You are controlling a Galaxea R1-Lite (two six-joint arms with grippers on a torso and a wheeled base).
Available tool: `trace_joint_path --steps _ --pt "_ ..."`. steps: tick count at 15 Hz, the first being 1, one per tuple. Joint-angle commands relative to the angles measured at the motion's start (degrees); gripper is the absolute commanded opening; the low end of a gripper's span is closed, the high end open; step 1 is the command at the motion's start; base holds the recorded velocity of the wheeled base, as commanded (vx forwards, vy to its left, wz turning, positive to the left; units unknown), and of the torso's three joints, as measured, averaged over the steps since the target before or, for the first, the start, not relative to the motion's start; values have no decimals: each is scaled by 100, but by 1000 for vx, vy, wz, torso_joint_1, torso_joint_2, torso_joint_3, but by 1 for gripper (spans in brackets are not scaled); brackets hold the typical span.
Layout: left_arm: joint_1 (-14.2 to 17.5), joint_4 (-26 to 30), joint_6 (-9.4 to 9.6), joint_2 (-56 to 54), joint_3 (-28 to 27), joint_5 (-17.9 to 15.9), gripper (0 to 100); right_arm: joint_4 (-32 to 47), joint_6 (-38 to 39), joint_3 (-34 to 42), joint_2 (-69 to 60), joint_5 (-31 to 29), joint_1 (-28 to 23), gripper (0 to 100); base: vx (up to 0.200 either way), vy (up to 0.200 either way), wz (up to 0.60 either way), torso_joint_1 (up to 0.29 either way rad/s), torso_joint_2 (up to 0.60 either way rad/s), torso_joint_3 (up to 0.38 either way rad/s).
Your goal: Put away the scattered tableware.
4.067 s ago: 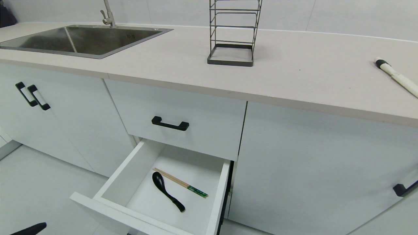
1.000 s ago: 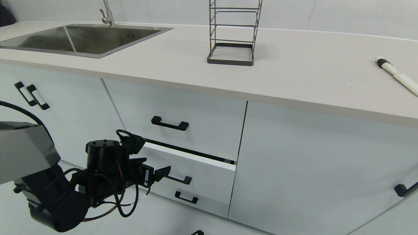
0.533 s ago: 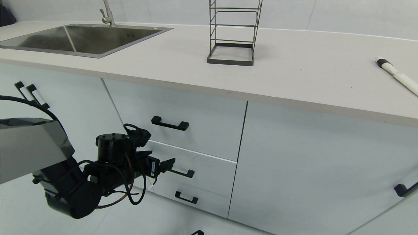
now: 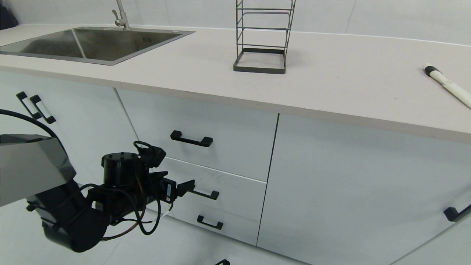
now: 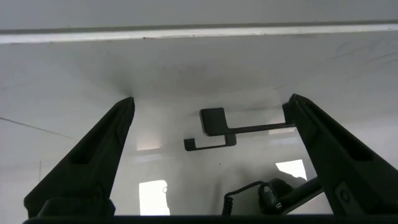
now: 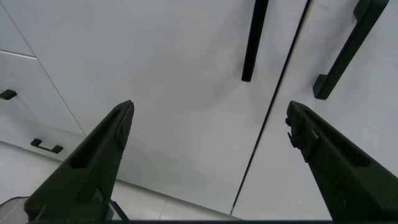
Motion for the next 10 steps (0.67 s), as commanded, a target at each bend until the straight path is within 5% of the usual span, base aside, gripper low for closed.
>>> trace_joint_path --steps 1,5,8,10 --pt "124 27 -12 -1137 698 10 100 0 -2 1 7 1 1 100 0 0 0 0 0 0" --pt "239 202 6 -3800 1814 106 100 0 -2 1 7 1 1 100 0 0 0 0 0 0" --pt "669 668 278 -5865 2526 159 100 0 -2 1 7 1 1 100 0 0 0 0 0 0" --pt "1241 1530 366 -7597 2632 159 100 0 -2 1 7 1 1 100 0 0 0 0 0 0"
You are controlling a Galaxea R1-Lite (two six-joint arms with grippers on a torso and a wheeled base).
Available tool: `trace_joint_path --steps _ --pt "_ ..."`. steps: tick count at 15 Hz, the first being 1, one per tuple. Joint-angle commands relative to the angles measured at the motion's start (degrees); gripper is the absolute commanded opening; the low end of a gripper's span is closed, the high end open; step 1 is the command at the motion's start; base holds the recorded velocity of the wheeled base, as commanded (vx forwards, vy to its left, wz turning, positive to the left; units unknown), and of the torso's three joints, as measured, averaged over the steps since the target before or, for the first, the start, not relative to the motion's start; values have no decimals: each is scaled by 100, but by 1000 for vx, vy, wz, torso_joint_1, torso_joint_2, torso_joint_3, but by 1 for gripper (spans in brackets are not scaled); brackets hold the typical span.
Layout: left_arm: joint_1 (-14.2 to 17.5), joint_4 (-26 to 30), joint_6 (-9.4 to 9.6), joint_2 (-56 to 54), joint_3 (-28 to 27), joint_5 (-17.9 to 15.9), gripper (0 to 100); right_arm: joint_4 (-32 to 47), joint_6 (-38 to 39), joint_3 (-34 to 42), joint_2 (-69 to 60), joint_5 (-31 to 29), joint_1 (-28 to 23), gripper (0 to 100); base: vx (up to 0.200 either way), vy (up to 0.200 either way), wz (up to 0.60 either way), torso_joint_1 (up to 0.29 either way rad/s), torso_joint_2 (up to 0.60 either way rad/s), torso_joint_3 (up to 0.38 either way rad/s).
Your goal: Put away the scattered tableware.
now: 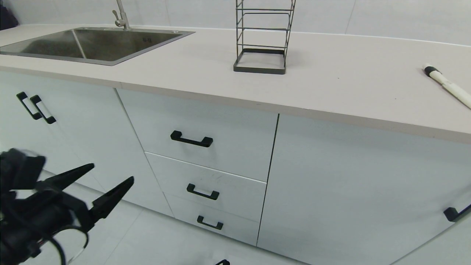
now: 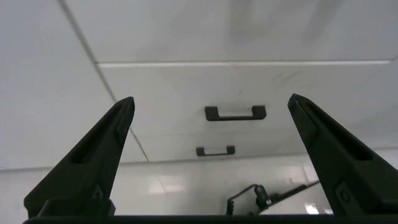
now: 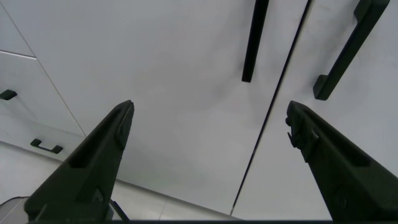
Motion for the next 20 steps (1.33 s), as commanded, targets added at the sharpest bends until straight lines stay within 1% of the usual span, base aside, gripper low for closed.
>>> trace_joint_path --steps 1,3,4,5,6,7,8,9,11,12,13,14,15,16,17,18,19,20 --pt "859 1320 175 -3354 558 14 100 0 -2 1 7 1 1 100 0 0 0 0 0 0" --pt "1000 2384 193 -4488 550 5 100 0 -2 1 7 1 1 100 0 0 0 0 0 0" --pt "1211 3640 210 -5613 541 14 100 0 -2 1 7 1 1 100 0 0 0 0 0 0" --pt "1325 4335 236 -6158 550 -4 100 0 -2 1 7 1 1 100 0 0 0 0 0 0" --pt "1325 4563 316 -6158 558 22 100 0 -2 1 7 1 1 100 0 0 0 0 0 0" --pt "1325 4642 298 -6149 558 22 100 0 -2 1 7 1 1 100 0 0 0 0 0 0" --pt "1325 5266 351 -6149 558 57 100 0 -2 1 7 1 1 100 0 0 0 0 0 0" --pt "1316 5732 324 -6131 497 207 100 0 -2 1 7 1 1 100 0 0 0 0 0 0" --pt "1316 5574 184 -6140 550 453 100 0 -2 1 7 1 1 100 0 0 0 0 0 0" --pt "1316 5583 17 -6140 550 717 100 9 7 1 7 1 1 100 0 0 -600 2 2 2" --pt "1316 5600 -247 -6140 550 936 100 9 7 1 7 -7 1 100 0 0 -600 2 2 2" --pt "1299 5600 -203 -6158 550 954 100 9 7 1 7 -7 1 100 0 0 -600 2 2 -2" --pt "1096 5609 -168 -6307 550 901 100 9 7 1 7 -7 1 100 0 0 -600 2 2 2" --pt "929 5627 -185 -6650 550 796 100 9 -2 1 7 -7 1 100 0 0 -600 2 7 2" --pt "947 5627 -177 -6650 550 708 100 0 -2 1 7 -7 1 100 0 0 -600 2 -2 2" --pt "947 5618 -150 -6650 550 620 100 0 -2 1 7 -7 1 100 0 0 0 0 0 0" --pt "947 5618 -194 -6641 550 646 100 0 -2 1 7 -7 1 100 0 0 0 0 0 0" --pt "956 5609 -194 -6650 550 778 100 0 -2 1 7 -7 1 100 0 0 0 0 0 0"
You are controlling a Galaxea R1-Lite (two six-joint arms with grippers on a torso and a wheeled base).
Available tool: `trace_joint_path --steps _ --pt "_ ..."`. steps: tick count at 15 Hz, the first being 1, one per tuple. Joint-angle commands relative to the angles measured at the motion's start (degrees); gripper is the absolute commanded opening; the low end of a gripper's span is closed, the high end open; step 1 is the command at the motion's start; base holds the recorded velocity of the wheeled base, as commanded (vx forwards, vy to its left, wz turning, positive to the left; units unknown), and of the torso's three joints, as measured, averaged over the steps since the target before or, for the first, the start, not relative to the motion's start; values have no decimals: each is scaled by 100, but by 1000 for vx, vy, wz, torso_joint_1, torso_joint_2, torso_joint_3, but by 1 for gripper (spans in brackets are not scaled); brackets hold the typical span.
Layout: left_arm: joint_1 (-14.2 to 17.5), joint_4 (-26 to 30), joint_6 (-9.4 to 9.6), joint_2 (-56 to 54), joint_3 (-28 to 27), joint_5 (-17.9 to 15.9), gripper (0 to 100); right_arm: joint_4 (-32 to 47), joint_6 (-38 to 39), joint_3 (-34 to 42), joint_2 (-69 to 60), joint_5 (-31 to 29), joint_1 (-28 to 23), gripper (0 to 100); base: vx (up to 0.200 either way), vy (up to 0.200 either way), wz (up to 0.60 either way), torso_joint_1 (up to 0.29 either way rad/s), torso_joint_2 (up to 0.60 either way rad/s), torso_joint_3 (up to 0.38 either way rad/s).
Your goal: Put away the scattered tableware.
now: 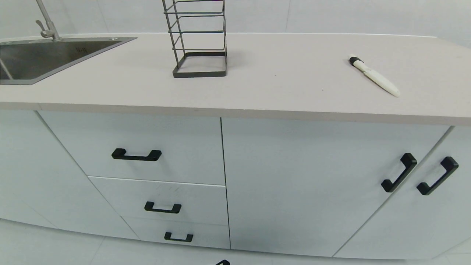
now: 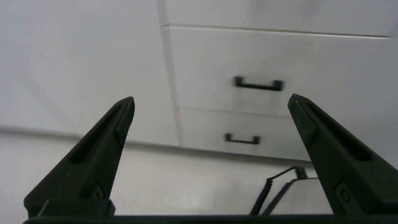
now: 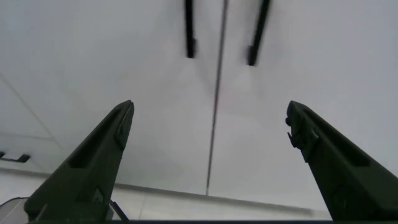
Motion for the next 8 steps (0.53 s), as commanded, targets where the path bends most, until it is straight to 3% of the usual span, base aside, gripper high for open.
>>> trace_joint_path --steps 1,3,5,8 --pt "-11 -9 -27 -60 2 181 100 0 -4 1 7 4 1 100 0 0 0 0 0 0" --pt "-2 -9 -106 -60 2 269 100 0 -4 1 7 4 1 100 0 0 0 0 0 0" --pt "-20 -1 -27 -60 2 225 100 0 -4 1 7 4 1 100 0 0 0 0 0 0" --pt "-20 -1 -71 -60 2 163 100 0 -4 1 7 4 1 100 0 0 0 0 0 0"
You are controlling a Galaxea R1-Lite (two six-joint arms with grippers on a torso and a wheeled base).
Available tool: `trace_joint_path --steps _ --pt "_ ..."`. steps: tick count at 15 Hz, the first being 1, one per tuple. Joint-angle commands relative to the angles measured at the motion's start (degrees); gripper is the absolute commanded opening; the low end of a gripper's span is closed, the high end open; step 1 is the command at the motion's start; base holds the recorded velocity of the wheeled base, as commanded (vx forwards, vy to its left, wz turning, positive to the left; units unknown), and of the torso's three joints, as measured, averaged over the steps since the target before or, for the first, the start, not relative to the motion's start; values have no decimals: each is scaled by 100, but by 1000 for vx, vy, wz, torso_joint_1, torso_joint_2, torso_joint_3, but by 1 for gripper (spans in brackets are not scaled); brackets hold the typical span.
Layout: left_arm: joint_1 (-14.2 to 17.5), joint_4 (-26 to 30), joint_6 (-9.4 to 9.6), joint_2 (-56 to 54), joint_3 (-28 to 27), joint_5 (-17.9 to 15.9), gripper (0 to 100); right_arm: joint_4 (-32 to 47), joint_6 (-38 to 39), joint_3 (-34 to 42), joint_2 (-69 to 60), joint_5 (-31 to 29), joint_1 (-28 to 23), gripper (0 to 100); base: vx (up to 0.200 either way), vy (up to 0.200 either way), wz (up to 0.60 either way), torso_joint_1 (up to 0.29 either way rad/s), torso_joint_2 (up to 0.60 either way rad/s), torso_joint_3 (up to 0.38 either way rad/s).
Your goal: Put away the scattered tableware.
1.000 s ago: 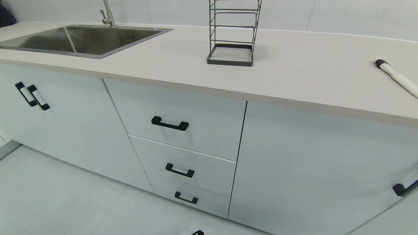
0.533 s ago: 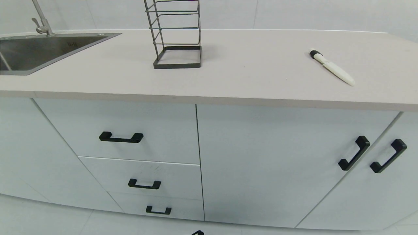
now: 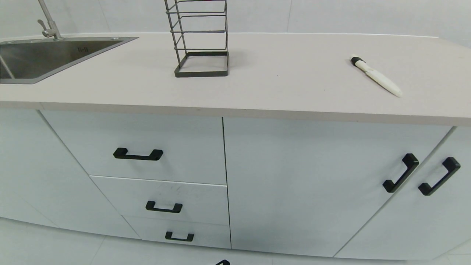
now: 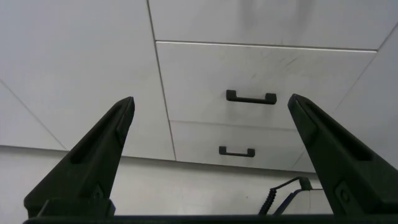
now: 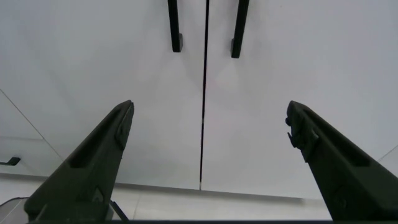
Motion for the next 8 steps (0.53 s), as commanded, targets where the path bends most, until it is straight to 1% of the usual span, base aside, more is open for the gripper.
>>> trace_joint_path --steps 1,3,7,8 --pt "2 2 -27 10 1 -1 100 0 -2 1 7 1 1 100 0 0 0 0 0 0" --pt "2 2 -18 10 1 16 100 0 -2 1 7 1 1 100 0 0 0 0 0 0" --pt "2 2 -9 10 1 34 100 0 -2 1 7 1 1 100 0 -200 0 -7 1 0" --pt "2 2 -9 10 1 34 100 0 -2 1 7 1 1 100 0 0 0 0 0 0"
